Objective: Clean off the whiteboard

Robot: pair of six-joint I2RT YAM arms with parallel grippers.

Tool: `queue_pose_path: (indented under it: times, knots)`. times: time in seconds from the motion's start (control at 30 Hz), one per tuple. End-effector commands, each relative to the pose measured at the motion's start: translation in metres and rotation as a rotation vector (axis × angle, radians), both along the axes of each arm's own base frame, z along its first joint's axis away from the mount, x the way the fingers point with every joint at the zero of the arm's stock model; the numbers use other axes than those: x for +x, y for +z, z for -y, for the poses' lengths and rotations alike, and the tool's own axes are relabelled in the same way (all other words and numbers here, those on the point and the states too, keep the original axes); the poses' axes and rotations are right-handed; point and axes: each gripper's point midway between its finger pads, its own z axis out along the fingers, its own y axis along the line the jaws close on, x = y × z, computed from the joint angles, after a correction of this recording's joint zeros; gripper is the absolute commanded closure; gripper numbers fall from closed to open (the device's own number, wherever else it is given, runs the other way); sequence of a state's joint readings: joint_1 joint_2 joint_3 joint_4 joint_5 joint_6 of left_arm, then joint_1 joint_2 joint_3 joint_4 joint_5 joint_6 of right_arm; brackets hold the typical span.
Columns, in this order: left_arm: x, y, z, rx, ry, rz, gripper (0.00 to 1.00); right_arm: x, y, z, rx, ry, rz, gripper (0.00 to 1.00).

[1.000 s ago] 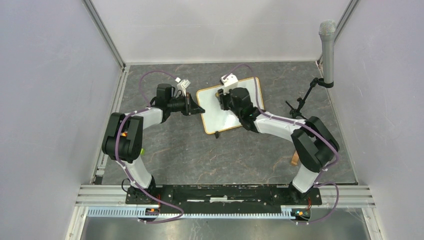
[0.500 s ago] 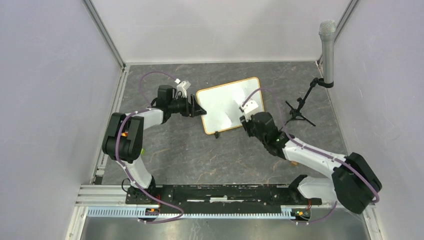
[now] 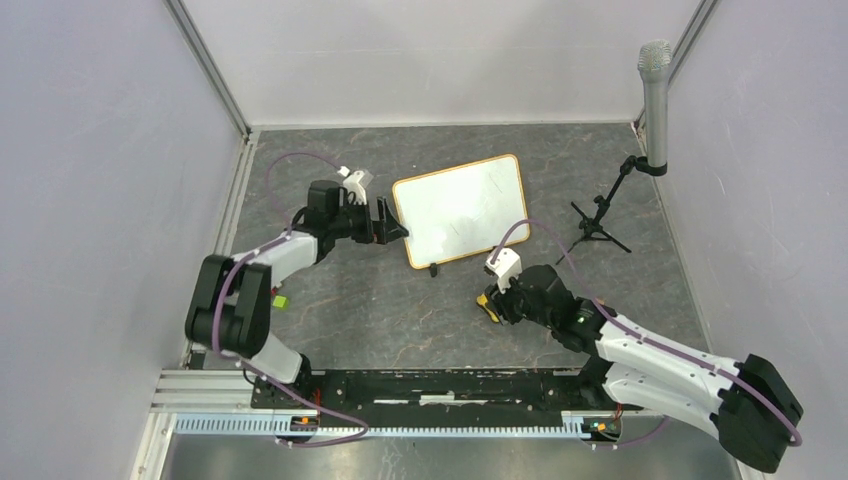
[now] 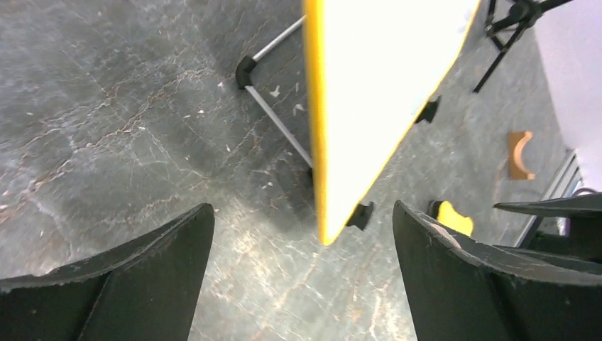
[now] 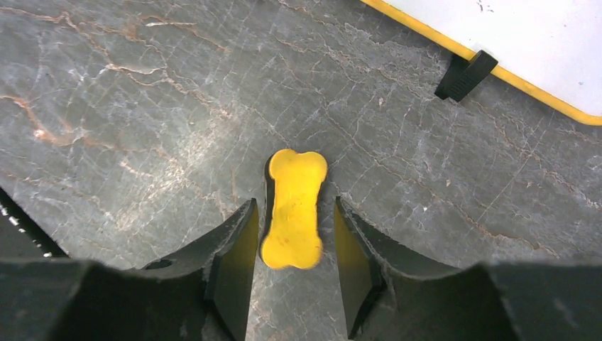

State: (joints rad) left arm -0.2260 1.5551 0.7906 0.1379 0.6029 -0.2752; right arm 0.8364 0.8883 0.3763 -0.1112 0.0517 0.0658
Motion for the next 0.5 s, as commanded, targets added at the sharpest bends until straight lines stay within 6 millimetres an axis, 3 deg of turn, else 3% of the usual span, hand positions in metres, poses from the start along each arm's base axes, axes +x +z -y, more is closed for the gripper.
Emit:
queue_pose_path:
  times: [0.0,0.13,0.27,0.33,0.47]
  knots:
    - [-0.015,0.042,-0.014,-0.041,0.156,0.018,0.0,-0.022,-0.008,-0.007,0.054,0.077,-0.06,0.48]
    - [-0.036,0.078,-0.042,-0.073,0.352,0.09,0.0,-0.023,-0.002,-0.005,0.087,0.053,-0.052,0.37]
    - [-0.066,0.123,-0.047,-0.128,0.34,0.185,0.0,-0.022,0.025,-0.002,0.162,0.024,-0.003,0.16]
    - [-0.076,0.149,-0.049,-0.149,0.335,0.237,0.0,-0.022,0.048,-0.002,0.22,0.011,0.029,0.02]
    - [-0.094,0.22,-0.049,-0.219,0.3,0.396,0.0,-0.015,0.091,0.011,0.26,-0.055,0.115,0.02]
